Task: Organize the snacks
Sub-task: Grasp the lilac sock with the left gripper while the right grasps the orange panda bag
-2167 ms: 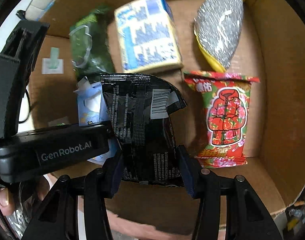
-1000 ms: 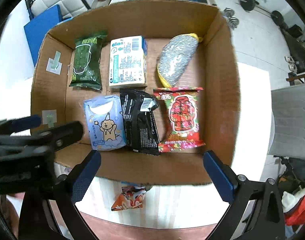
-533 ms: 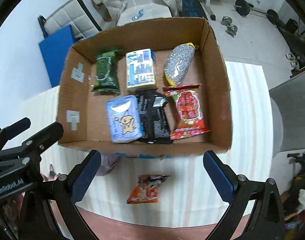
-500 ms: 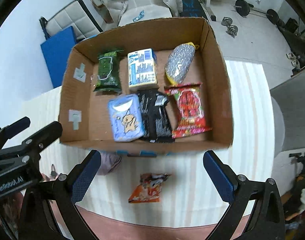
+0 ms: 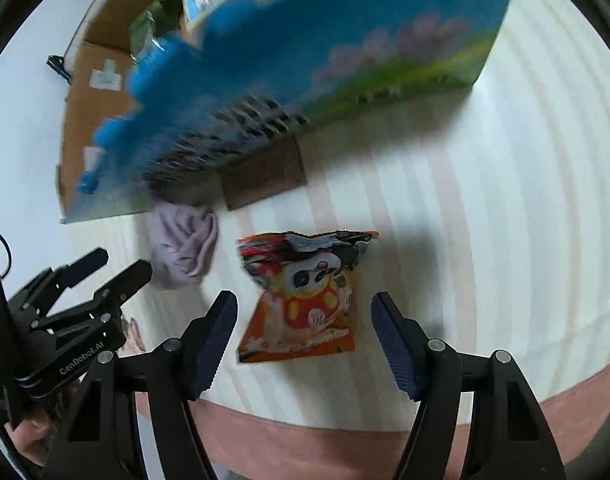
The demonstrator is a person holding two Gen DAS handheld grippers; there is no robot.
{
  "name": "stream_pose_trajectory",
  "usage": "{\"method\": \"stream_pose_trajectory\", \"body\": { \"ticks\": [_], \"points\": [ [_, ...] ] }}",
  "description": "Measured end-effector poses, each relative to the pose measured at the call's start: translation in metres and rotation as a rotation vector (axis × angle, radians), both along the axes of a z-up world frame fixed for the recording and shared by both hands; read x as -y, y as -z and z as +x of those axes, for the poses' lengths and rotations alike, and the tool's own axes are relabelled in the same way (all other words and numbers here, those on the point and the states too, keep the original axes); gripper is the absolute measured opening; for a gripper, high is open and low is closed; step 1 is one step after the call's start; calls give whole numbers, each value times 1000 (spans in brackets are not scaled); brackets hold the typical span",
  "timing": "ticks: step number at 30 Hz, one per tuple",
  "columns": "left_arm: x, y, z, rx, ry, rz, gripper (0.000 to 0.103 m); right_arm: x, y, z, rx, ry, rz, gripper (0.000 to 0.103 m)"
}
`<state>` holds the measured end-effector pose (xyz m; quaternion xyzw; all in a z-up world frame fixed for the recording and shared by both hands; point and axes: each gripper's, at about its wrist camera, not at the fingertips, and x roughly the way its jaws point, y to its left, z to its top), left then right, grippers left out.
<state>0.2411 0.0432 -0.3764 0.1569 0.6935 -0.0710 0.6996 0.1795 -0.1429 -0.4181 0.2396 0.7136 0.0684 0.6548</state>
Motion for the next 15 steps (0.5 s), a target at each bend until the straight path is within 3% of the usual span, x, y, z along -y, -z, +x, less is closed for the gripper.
{"method": "stream_pose_trajectory", "body": {
  "ticks": [3,6,8,11,15],
  "points": [
    [12,24,6,-53,44,12,68,-7,19,-1,-28,-4,21,72],
    [24,42,8,-78,90,33,68,-13,25,-6,-29,-14,5,57],
    [28,49,7,-90,86,14,68,-15,21,-11,-24,-36,-25,54],
    [26,52,6,-95,35,-23,45,-17,13,-19,-24,-78,-80,52],
    [7,52,-3,-156,-141,-119,44,-6,1,-32,-16,-121,-162,52]
  ]
}}
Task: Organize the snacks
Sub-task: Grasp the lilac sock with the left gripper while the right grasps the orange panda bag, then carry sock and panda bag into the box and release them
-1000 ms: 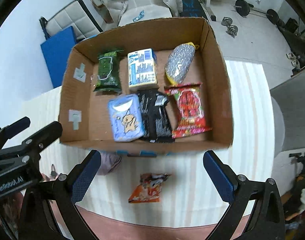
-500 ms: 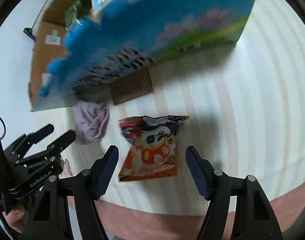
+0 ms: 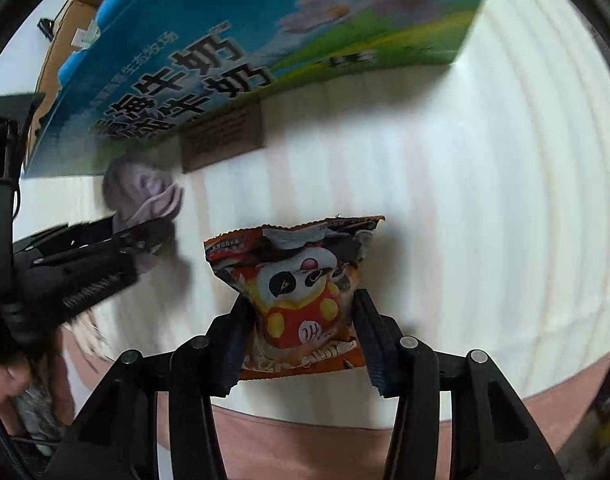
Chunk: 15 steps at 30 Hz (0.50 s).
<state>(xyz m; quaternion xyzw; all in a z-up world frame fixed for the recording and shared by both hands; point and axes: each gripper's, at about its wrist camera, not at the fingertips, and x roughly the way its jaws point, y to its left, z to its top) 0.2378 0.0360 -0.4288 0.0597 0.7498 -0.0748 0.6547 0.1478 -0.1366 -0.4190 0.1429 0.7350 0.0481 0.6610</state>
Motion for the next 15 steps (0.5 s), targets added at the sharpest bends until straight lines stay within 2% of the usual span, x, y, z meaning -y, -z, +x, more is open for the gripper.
{"method": "stream_pose_trajectory", "body": {
  "ticks": [2,5,8,10,15],
  "points": [
    [-13,4,-19,-57,-113,-35,44,7,-5,-10,6,-29,-52,52],
    [-21,10,-52,-102,-190,-60,44,15,-4,-29,-11,-76,-134,52],
    [-23,16,-83,-123,-234,-65,44,20,8,-48,-43,-100,-164,52],
    [-22,19,-91,-122,-240,-58,44,22,15,-57,-53,-102,-163,53],
    [0,19,-105,-63,-151,32,45,15,16,-57,-31,-106,-189,55]
  ]
}}
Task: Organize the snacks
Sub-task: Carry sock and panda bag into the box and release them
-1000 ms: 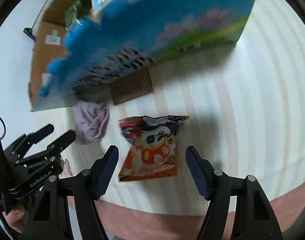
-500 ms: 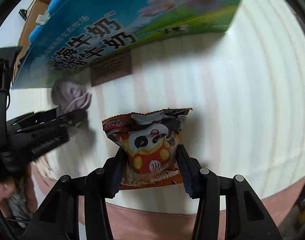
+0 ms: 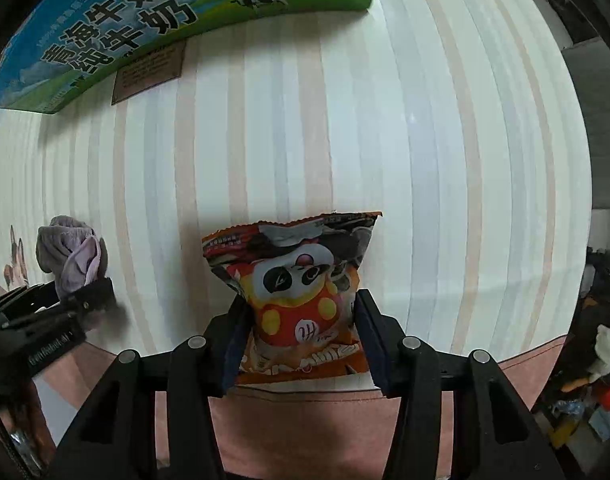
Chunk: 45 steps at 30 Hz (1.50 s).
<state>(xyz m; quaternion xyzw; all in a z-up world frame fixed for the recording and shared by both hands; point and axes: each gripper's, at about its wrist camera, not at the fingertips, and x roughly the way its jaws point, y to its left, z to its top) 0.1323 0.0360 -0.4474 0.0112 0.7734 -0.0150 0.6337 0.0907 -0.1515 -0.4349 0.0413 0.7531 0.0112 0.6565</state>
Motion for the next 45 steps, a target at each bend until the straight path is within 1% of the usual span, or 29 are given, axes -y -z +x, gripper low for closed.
{"method": "stream_pose_trajectory", "body": {
  "ticks": [3,5,7,8,10,11,14,17,19,20,23,24,26,27,29,31,33,36,39,41,42,43,44,45],
  "points": [
    [9,-1,-5,19,7,4,46,-3,3,5,-8,-20,-17,56],
    [8,1,-7,23,5,5,46,-13,13,6,-25,-27,-9,56],
    [0,-3,-6,28,-4,1,43,-21,19,3,-34,-34,-2,53],
    [0,-3,-8,26,-10,-1,40,-23,18,1,-28,-40,-3,51],
    [2,-9,-9,15,-20,-23,39,-26,13,-1,-8,-47,17,50],
    [4,-19,-10,21,-26,-48,39,-28,7,-1,0,-47,40,50],
    [7,-60,4,84,-14,-72,39,-33,-21,3,50,-40,122,49],
    [7,-112,23,163,3,-103,39,-38,-63,15,121,-22,220,49],
    [7,-151,45,214,27,-113,39,-41,-92,28,173,-11,287,49],
    [7,-165,55,234,37,-109,39,-43,-110,37,207,-8,319,49],
    [3,-207,102,284,75,-74,39,-52,-142,70,281,-12,365,49],
    [1,-213,117,294,84,-57,39,-52,-150,84,297,-12,373,49],
    [4,-222,150,306,108,-10,39,-56,-155,113,312,4,398,49],
    [-1,-219,168,300,108,10,39,-50,-160,132,308,12,413,49],
    [-7,-206,202,254,98,23,39,-61,-150,158,290,44,454,49],
    [-13,-192,220,202,82,16,39,-73,-138,182,276,83,484,49],
    [-17,-175,241,149,58,17,39,-82,-120,205,243,116,507,49],
    [-28,-147,258,62,29,2,39,-91,-97,219,202,141,516,49],
    [-35,-122,273,22,13,0,40,-101,-75,226,174,159,514,49],
    [-39,-117,276,18,11,13,40,-109,-62,233,165,165,506,49],
    [-40,-114,278,12,15,25,40,-115,-56,237,158,156,495,50],
    [-41,-110,280,0,14,36,40,-120,-48,240,141,135,488,52],
    [-44,-104,282,-21,5,43,42,-128,-41,244,112,104,477,52],
    [-45,-100,283,-36,-4,41,44,-135,-33,247,78,73,465,59]
  ]
}}
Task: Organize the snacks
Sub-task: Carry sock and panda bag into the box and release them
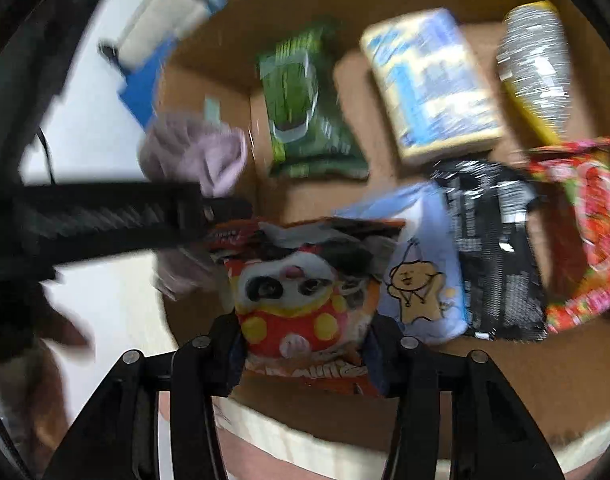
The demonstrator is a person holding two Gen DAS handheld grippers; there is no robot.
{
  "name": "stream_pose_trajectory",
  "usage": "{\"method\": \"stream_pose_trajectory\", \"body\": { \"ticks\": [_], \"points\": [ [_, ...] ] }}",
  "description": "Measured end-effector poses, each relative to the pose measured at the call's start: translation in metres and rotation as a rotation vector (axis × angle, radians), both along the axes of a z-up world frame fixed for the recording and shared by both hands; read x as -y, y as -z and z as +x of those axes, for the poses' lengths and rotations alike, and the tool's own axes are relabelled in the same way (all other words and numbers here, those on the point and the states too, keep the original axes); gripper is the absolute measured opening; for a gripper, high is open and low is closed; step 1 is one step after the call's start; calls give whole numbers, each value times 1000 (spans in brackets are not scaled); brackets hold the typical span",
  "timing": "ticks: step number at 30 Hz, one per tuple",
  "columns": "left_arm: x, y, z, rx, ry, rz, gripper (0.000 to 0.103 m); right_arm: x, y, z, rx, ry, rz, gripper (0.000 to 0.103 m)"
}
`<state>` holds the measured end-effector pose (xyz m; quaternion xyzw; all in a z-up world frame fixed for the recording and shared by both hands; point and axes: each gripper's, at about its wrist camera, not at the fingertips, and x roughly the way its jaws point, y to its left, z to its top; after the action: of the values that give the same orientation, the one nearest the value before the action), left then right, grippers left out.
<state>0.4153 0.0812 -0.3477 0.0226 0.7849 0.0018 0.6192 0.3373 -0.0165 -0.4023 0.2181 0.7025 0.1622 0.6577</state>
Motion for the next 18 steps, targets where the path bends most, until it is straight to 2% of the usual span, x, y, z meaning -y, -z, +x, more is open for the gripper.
{"method": "stream_pose_trajectory", "body": {
  "ticks": [1,3,7,14,16,17,18],
  "points": [
    [-1,4,1,-13,-4,-1,48,-5,7,2,-21,-26,0,75],
    [-4,5,4,2,-10,2,51,-8,9,3,-13,-40,-12,85],
    [-3,2,7,24,-19,-8,59,-3,5,8,1,-24,-47,85],
    [9,-14,3,71,-15,-15,62,22,-15,6,17,-37,-110,85],
    [14,-22,-2,98,-23,-30,86,32,-24,3,35,-41,-148,86],
    [15,-27,-5,116,-25,-35,90,39,-38,2,46,-42,-170,89],
    [18,-32,-11,139,-22,-34,94,45,-44,1,57,-44,-192,96]
  ]
}}
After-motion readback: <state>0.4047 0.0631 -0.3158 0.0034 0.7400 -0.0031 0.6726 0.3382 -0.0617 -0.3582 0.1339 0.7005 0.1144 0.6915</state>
